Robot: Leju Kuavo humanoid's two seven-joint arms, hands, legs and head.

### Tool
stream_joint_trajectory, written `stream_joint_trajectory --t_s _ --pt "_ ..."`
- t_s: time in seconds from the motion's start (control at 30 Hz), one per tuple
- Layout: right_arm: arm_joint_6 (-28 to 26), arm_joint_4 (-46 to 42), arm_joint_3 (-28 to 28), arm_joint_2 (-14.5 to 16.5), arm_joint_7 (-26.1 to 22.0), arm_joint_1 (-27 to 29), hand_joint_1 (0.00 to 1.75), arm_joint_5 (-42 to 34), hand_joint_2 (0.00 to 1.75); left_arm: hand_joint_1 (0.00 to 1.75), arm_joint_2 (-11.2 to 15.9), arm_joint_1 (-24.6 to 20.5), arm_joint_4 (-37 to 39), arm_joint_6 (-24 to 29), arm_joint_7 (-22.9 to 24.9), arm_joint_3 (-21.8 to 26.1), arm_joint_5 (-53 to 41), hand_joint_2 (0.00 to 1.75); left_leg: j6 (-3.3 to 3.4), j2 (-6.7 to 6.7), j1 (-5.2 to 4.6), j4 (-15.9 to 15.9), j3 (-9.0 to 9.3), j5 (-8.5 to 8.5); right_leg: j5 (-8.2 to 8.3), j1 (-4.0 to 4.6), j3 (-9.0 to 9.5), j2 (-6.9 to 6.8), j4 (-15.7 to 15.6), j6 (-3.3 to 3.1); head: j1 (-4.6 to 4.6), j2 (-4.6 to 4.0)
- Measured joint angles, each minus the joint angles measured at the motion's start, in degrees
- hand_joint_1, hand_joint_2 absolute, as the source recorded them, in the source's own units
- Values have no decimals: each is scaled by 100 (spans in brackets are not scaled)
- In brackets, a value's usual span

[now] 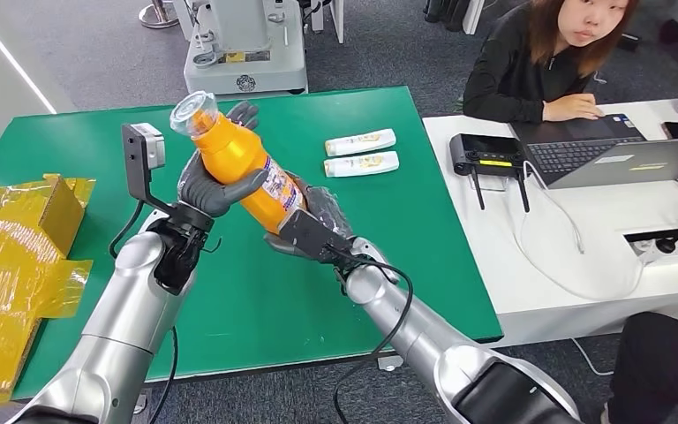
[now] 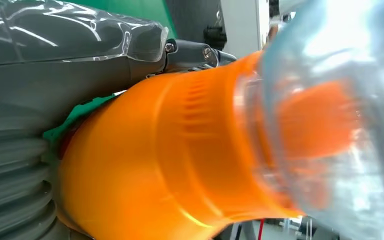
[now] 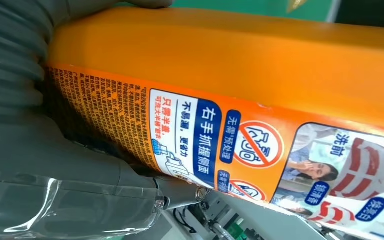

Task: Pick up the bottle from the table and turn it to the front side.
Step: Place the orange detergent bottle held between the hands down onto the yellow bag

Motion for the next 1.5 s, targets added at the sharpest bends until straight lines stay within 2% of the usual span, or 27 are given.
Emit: stream_joint_trajectory --t_s 0.3,0.43,0.47,0.57,0.6,0.7,0.77,0.83,0.9,0.97,1.0,1.2,1.37,1.43,1.5 --pt "-48 262 102 -384 4 119 175 227 175 2 347 -304 423 -411 16 3 142 175 0 1 -1 1 -1 0 0 -1 0 1 0 0 1 0" --pt "-119 328 160 -502 24 119 175 308 175 170 458 -389 570 -566 14 3 226 175 0 0 -1 1 -1 0 0 -1 0 0 0 0 1 0" --pt "-154 331 166 -525 20 117 175 315 175 175 476 -398 603 -616 21 3 261 175 0 0 -1 1 -1 0 0 -1 0 0 0 0 0 0" --pt "-329 320 169 -581 -60 110 175 284 175 173 500 -387 674 -776 38 3 382 175 0 0 -1 0 -1 0 0 -1 0 0 0 0 1 0" --pt "-383 311 167 -597 -90 106 175 261 175 167 502 -373 686 -814 40 2 411 175 0 0 -1 0 -1 0 0 0 0 0 0 0 1 0" --pt "-461 290 161 -634 -149 92 175 209 175 132 502 -331 700 -879 41 -1 476 175 0 0 -1 0 -1 0 0 0 0 1 0 0 1 0" --pt "-528 257 151 -650 -250 94 175 147 175 115 501 -313 702 -942 46 -3 550 175 0 0 -1 0 -2 0 0 0 0 0 0 0 0 0" --pt "-580 204 133 -657 -326 96 175 79 175 122 496 -303 697 -972 49 -10 613 175 0 -2 -1 0 -2 0 0 0 1 -1 0 0 1 0" --pt "-587 165 121 -662 -339 96 175 35 175 71 494 -300 691 -968 48 -27 645 175 0 -3 -1 0 -2 0 0 0 1 -2 0 0 1 0" --pt "-599 124 97 -663 -374 99 175 -36 175 5 495 -272 666 -971 47 -55 690 175 0 -3 -1 0 -3 0 0 0 1 -3 1 0 1 0" --pt "-615 91 70 -660 -400 96 175 -93 175 0 495 -238 638 -973 46 -71 716 175 0 -4 -1 0 -4 0 0 0 1 -3 1 0 1 0" --pt "-692 -113 -148 -467 -345 -75 175 -304 175 0 429 148 389 -817 116 -158 749 175 0 6 0 0 -4 0 0 0 -3 5 1 0 1 0" --pt "-693 -123 -163 -184 -240 -46 175 -301 175 0 267 198 150 -491 140 -176 683 175 0 5 0 0 -5 0 0 0 -5 5 1 0 1 0" --pt "-694 -122 -164 -93 -216 -39 175 -297 175 72 209 198 76 -357 140 -176 640 175 0 5 0 0 -5 0 0 0 -5 4 2 0 1 0" --pt "-689 -119 -169 -25 -207 -39 175 -288 175 72 169 197 18 -292 140 -176 613 175 0 5 0 0 -5 0 0 0 -4 5 2 0 1 0"
